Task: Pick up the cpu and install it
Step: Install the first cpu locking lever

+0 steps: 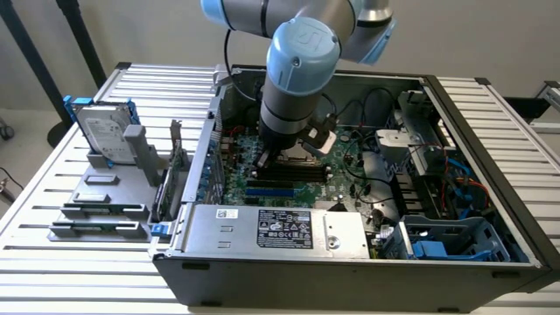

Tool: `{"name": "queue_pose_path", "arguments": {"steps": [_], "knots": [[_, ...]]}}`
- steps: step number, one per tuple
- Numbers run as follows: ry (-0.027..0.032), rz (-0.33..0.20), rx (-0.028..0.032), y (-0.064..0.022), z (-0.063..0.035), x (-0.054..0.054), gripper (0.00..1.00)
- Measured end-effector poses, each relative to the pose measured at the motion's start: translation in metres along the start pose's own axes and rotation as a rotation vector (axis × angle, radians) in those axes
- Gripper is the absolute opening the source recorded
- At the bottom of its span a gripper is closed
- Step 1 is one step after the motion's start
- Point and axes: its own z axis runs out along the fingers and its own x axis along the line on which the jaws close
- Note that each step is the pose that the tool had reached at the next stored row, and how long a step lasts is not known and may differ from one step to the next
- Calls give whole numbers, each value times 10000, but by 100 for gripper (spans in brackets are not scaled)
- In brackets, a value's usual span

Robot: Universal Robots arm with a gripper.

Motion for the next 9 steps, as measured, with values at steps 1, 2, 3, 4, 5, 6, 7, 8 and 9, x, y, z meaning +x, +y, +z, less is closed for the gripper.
{"name": "queue_pose_path", "arguments": {"steps": [1,2,3,4,5,6,7,8,9], "knots": [[-27,-9,-11,-1,1,1,11],[-62,-18,-26,-2,2,3,11],[-101,-26,-45,-2,3,4,11],[-144,-33,-65,-2,3,5,11],[-186,-39,-83,-3,3,7,11],[-209,-48,-92,-3,3,7,11],[-217,-53,-94,-3,2,7,11],[-222,-56,-95,-4,-3,8,11],[-221,-58,-95,-8,-13,11,11]]}}
